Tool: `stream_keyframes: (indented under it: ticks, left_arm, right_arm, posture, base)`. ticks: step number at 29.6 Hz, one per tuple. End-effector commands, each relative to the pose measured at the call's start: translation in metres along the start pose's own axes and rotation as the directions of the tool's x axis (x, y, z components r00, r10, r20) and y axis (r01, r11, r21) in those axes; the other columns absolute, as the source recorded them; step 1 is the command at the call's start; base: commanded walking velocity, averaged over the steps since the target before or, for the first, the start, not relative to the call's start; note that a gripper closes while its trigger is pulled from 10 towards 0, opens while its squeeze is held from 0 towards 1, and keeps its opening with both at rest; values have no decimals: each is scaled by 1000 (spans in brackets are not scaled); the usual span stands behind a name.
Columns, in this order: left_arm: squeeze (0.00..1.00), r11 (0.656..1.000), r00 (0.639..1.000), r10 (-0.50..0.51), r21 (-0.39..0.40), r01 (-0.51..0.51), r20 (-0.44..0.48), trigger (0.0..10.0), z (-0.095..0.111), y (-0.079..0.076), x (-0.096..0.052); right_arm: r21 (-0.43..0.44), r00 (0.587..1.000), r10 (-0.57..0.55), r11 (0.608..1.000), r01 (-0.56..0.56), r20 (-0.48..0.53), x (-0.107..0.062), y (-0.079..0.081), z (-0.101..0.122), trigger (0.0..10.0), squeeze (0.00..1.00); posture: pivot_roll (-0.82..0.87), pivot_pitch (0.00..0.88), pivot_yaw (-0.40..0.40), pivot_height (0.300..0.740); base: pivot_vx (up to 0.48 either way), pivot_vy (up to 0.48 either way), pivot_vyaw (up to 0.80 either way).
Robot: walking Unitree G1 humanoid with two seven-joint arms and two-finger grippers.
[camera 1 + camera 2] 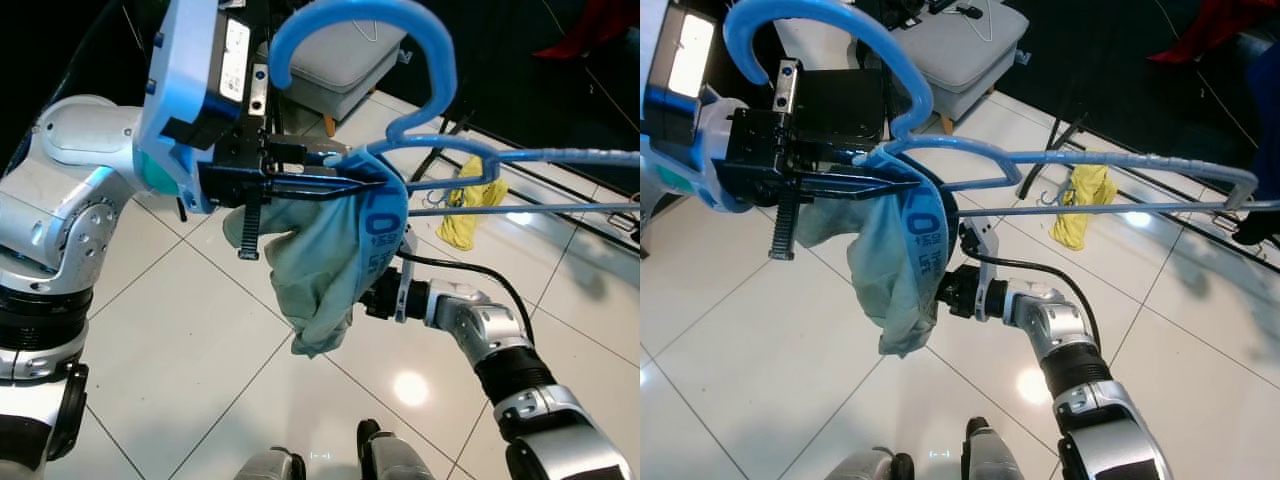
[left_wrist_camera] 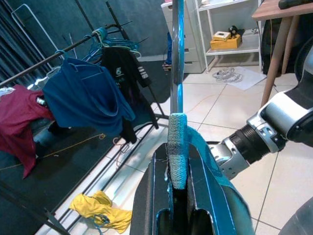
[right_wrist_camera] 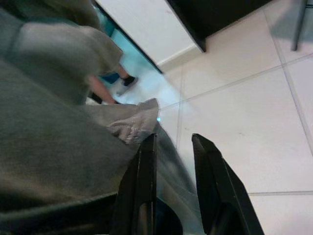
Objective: Hang hanger
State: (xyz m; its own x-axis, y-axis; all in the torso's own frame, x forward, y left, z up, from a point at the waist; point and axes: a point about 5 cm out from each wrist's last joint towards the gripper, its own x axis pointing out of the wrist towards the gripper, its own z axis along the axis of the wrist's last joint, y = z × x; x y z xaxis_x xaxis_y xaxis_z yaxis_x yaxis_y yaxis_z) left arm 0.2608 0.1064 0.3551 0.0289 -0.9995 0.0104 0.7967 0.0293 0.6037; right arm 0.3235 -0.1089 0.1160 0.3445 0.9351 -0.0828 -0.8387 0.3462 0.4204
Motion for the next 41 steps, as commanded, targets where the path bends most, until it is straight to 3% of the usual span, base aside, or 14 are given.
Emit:
stream_keyframes:
  ticks: [1, 9, 11, 15, 25, 28, 34, 37, 41]
  left_arm:
    - [0, 1000, 1000, -15, 18, 15, 10, 10000, 7, -1, 0]
    - [0, 1000, 1000, -19, 13, 19, 15, 10000, 7, -1, 1]
    - [0, 1000, 1000, -25, 10, 25, 16, 10000, 6, -1, 2]
    - [0, 1000, 1000, -27, 9, 27, 16, 10000, 6, -1, 2]
    - [0, 1000, 1000, -13, 4, 13, 0, 10000, 1, 3, 1]
    - [0, 1000, 1000, -12, 7, 12, -1, 10000, 2, 3, 2]
    - [0, 1000, 1000, 3, 12, -3, -14, 10000, 2, 6, -2]
    - [0, 1000, 1000, 6, 10, -6, -20, 10000, 1, 6, -4]
    - [0, 1000, 1000, 6, 9, -5, -21, 10000, 1, 7, -4]
  right_arm:
    - [16, 998, 50, 999, -51, 29, 0, 5, 1, 10000, 0]
    - [-4, 983, 88, 996, -89, 160, -2, 12, 28, 10000, 0]
    - [-41, 950, 176, 984, -171, 260, 2, 27, 53, 10000, 0]
    - [-58, 939, 206, 979, -197, 277, 3, 33, 59, 10000, 0]
    - [-155, 882, 332, 943, -296, 334, -12, 68, 87, 10000, 0]
    - [-159, 899, 292, 954, -253, 327, -15, 65, 86, 10000, 0]
    - [-108, 927, 157, 986, -127, 341, -39, 50, 73, 10000, 0]
    - [-71, 932, 102, 994, -83, 349, -58, 51, 62, 10000, 0]
    - [-56, 937, 82, 996, -67, 340, -67, 54, 54, 10000, 0]
  posture:
    - [77, 114, 101, 740]
    - [74, 117, 109, 740]
    - [73, 119, 119, 740]
    - [73, 119, 119, 740]
    - [65, 126, 129, 740]
    - [67, 125, 127, 740]
    - [73, 128, 124, 740]
    - [65, 133, 127, 740]
    - [61, 134, 127, 740]
  base:
    - [0, 0, 0]
    - [0, 0, 0]
    - [0, 0, 0]
    - [0, 0, 0]
    - [0, 0, 0]
    - [0, 0, 0]
    - [0, 0, 0]
    - [0, 0, 0]
    - [0, 0, 0]
